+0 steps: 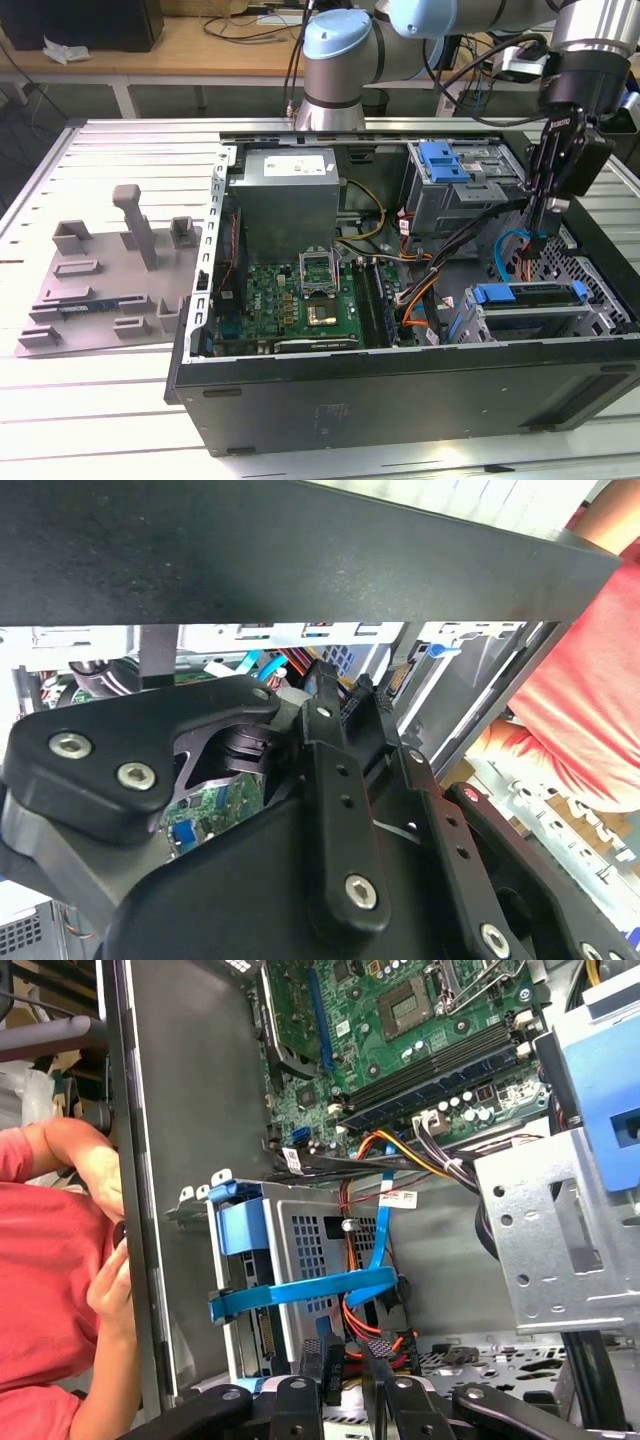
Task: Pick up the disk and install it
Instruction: 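Insert the first disk wire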
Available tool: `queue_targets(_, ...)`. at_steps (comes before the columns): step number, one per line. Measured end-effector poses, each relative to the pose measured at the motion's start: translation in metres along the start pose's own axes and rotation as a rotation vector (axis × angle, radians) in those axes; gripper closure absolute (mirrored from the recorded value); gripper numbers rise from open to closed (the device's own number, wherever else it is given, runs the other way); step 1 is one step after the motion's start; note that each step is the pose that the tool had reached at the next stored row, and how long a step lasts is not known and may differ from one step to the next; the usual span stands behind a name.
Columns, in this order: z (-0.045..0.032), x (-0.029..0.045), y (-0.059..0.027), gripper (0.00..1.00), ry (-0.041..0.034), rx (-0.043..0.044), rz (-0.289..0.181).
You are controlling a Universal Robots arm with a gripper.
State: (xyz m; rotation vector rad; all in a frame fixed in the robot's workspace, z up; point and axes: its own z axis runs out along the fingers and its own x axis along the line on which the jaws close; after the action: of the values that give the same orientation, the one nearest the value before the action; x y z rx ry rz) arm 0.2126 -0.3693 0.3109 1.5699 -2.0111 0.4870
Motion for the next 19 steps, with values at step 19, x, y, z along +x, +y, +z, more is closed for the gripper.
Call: queue_targets(19, 0.0007, 0.0010, -0.0003, 0.84, -0.0130, -0.0020, -0.003)
